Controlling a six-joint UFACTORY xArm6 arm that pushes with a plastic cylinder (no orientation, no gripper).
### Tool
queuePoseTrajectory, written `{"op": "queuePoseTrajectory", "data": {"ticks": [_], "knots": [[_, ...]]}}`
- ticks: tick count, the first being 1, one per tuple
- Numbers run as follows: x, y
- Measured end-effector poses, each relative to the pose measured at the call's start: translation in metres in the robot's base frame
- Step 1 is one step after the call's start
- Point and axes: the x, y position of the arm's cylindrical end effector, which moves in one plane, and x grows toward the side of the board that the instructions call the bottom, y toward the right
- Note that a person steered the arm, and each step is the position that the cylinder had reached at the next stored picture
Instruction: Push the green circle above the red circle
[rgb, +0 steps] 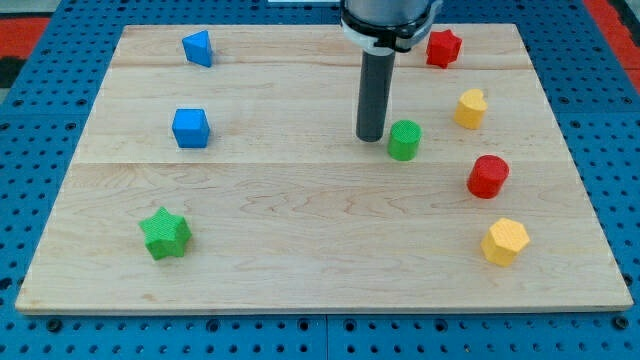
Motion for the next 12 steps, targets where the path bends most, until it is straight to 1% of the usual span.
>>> {"op": "queuePoseTrajectory", "data": {"ticks": [2, 5, 8, 9, 10, 11, 12], "knots": [[0.0, 0.002], [0.004, 0.023], [0.005, 0.07], [0.005, 0.077], [-0.003, 0.053], [0.002, 0.064], [0.015, 0.066]]}}
